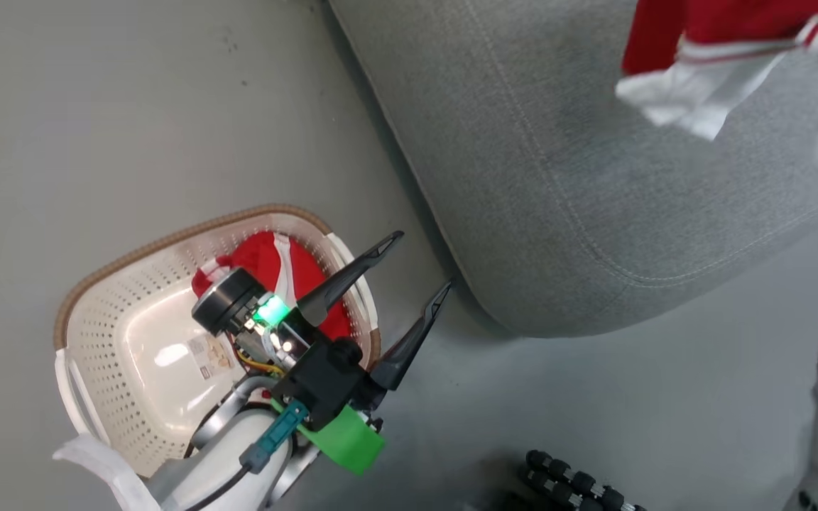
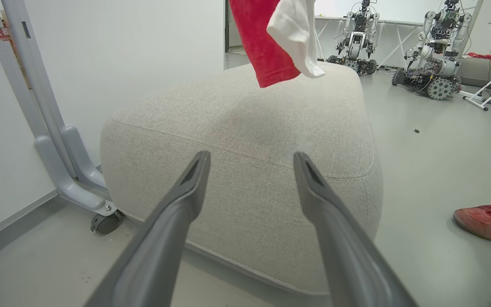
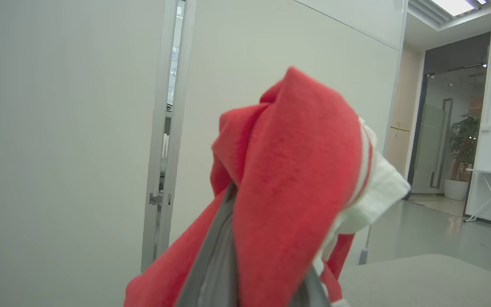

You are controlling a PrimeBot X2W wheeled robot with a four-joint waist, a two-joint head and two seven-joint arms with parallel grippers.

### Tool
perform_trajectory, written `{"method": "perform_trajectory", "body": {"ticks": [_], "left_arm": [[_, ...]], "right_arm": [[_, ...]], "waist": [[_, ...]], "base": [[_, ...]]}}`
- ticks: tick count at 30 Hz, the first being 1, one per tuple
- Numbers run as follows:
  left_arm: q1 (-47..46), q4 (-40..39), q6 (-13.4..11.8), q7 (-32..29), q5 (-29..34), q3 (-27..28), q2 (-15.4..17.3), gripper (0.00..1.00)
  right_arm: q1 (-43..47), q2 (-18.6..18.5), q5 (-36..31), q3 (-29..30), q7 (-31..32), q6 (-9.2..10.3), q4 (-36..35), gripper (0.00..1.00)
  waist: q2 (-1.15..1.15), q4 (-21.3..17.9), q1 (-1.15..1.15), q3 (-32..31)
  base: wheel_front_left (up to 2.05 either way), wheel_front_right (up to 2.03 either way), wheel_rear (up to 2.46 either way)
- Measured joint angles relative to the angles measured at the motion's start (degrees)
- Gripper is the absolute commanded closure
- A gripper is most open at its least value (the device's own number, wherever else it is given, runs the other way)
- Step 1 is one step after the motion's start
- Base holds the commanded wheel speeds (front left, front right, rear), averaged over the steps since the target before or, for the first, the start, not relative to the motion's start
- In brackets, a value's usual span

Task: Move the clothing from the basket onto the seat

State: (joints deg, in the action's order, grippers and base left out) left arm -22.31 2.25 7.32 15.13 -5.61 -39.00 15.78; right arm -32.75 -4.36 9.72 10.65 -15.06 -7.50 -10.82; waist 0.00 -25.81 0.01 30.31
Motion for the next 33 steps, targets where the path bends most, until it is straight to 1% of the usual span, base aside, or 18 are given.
{"method": "perform_trajectory", "body": {"ticks": [3, 5, 8, 10, 12, 15, 16, 17, 18, 19, 21, 24, 25, 28, 33], "left_arm": [[-2.16, -0.22, 0.02, 0.00, 0.11, 0.19, 0.41, 0.00], [-3.04, -0.35, 0.04, 0.00, 0.11, 0.56, 0.52, 0.00], [-3.76, -0.26, 0.04, 0.00, 0.23, 0.32, 0.77, 0.00], [-4.48, -0.21, 0.04, 0.00, 0.31, 0.05, 0.58, 0.00], [-4.92, -0.14, 0.04, 0.00, 0.46, -0.08, 0.14, 0.00], [-5.11, -0.04, 0.04, 0.00, 0.46, -0.11, -0.35, 0.00], [-5.11, 0.08, 0.04, 0.00, 0.46, -0.10, -0.47, 0.00], [-5.11, 0.16, 0.04, 0.00, 0.46, -0.05, -0.60, 0.00], [-5.10, 0.34, 0.04, 0.00, 0.45, -0.07, -0.80, 0.00], [-5.06, 0.57, 0.04, 0.00, 0.45, -0.11, -1.05, 0.00], [-4.94, 0.89, -0.04, 0.00, 0.07, 0.12, -1.94, 0.00], [-4.20, 1.27, -0.35, 0.00, -0.56, 0.76, -3.48, 0.00], [-3.99, 1.44, -0.48, 0.00, -0.94, 1.18, -4.15, 0.00], [-2.64, 1.70, -1.13, 0.01, -1.80, 2.60, -6.12, 0.00], [0.20, 2.23, -2.02, 0.00, -2.03, 5.42, -8.23, 0.00]], "right_arm": [[-7.32, -4.22, -0.20, 3.39, -0.01, 0.00, 3.43, 1.00], [-11.66, -6.17, 0.20, 5.76, 0.00, 0.01, 6.98, 1.00], [-15.04, -8.99, -0.43, 8.05, 0.00, 0.00, 13.11, 1.00], [-15.74, -9.73, -1.25, 9.65, -0.01, 0.00, 17.85, 1.00], [-15.78, -10.32, -2.10, 11.29, 0.00, 0.00, 24.17, 1.00], [-15.86, -9.77, -2.53, 13.50, 0.00, 0.00, 31.28, 1.00], [-15.81, -9.23, -2.89, 14.39, 0.00, 0.00, 33.56, 0.94], [-15.68, -8.82, -2.91, 15.03, -0.01, 0.00, 35.54, 0.79], [-15.38, -8.43, -2.90, 15.70, 0.00, 0.00, 38.47, 0.22], [-14.69, -7.83, -2.89, 16.61, 0.00, 0.00, 40.24, 0.00], [-13.32, -6.78, -2.71, 18.66, 0.01, 0.00, 40.78, 0.00], [-9.33, -5.34, -2.63, 20.57, -0.01, 0.00, 38.60, 0.00], [-6.98, -4.28, -2.72, 20.70, 0.00, 0.00, 37.35, 0.00], [0.87, -1.57, -3.50, 19.57, 0.00, 0.00, 33.78, 0.00], [11.55, 1.04, -4.22, 14.54, 0.00, 0.00, 29.74, 0.00]], "waist": [[0.00, 1.01, 0.00, 3.43], [0.00, 1.82, 0.00, 5.77], [0.00, 3.11, 0.00, 8.71], [0.00, 4.14, 0.00, 10.24], [0.00, 5.57, 0.00, 11.45], [0.00, 7.57, 0.00, 12.62], [0.00, 8.21, 0.00, 12.91], [0.00, 8.70, 0.00, 13.09], [0.00, 9.28, 0.00, 13.22], [0.00, 9.80, 0.00, 13.23], [0.00, 10.50, 0.00, 12.86], [0.00, 11.17, -0.01, 11.53], [0.00, 11.36, -0.01, 10.93], [0.00, 11.98, -0.01, 9.01], [0.00, 13.20, -0.01, 5.12]], "base": [[0.00, 0.00, 0.00], [0.00, 0.00, 0.00], [0.00, 0.00, 0.00], [0.00, 0.00, 0.00], [0.00, 0.00, 0.00], [0.00, 0.00, 0.00], [0.00, 0.00, 0.00], [0.00, 0.00, 0.00], [0.00, 0.00, 0.00], [0.00, 0.00, 0.00], [0.00, 0.00, 0.00], [0.00, 0.00, 0.00], [0.00, 0.00, 0.00], [0.00, 0.00, 0.00], [0.00, 0.00, 0.00]]}}
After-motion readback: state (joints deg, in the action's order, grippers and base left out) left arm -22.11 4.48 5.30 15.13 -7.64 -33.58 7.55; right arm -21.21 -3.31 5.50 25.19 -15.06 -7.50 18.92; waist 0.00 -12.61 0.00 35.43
